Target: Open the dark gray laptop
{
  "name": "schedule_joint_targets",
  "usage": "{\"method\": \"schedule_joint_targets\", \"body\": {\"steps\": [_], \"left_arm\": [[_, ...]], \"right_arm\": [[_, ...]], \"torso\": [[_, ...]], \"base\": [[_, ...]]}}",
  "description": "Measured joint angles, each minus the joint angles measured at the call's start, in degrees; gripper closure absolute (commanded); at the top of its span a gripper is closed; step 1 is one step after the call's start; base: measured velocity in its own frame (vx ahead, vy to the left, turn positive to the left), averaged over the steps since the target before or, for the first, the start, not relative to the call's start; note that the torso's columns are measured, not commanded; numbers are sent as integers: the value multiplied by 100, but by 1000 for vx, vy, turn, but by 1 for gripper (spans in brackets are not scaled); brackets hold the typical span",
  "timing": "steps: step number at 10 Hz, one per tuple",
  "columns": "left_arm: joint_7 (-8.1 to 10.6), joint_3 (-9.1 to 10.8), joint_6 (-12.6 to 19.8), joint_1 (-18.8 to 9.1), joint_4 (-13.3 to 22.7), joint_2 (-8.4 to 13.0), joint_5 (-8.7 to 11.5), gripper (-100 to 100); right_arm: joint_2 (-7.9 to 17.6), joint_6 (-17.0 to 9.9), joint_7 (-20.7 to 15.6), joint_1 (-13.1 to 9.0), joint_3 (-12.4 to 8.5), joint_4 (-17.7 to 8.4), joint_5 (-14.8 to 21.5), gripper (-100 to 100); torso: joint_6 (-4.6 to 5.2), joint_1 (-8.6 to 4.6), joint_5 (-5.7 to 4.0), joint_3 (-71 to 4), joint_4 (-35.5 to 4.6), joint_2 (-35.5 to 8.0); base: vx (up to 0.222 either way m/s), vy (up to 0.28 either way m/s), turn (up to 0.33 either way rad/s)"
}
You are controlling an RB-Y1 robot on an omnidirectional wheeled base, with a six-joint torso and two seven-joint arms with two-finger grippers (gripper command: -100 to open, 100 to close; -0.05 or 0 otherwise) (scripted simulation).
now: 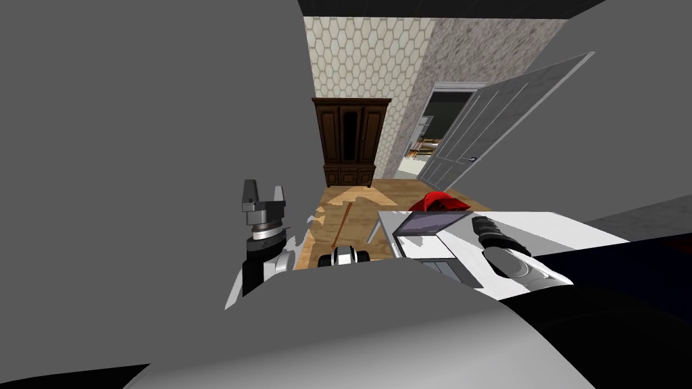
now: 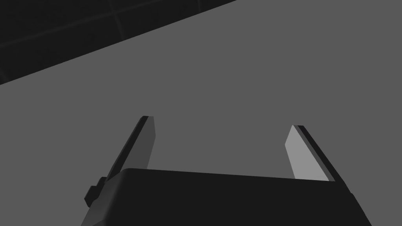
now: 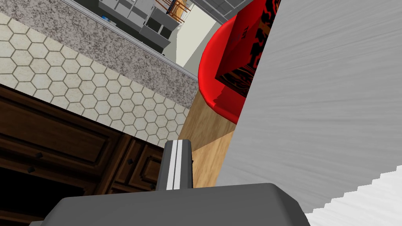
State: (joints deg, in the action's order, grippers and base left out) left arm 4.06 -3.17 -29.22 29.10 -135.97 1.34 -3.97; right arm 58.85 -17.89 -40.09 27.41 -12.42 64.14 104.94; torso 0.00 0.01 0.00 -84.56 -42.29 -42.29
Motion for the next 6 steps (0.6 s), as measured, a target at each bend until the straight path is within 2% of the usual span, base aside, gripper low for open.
{"method": "schedule_joint_targets", "body": {"steps": [1,4,6], "left_arm": [[0,0,0,0,0,0,0,0],[0,0,0,1,0,0,0,0],[0,0,0,0,0,0,0,0]], "right_arm": [[0,0,0,0,0,0,0,100],[-269,-341,-4,-95,35,66,44,100],[-313,-423,-1,-114,46,71,55,100]], "torso": [[-1,1,0,0,0,0],[3,-9,-2,-4,2,6],[0,6,3,2,-1,-3]], "base": [[-7,8,22],[1,-1,-3],[-3,4,11]]}}
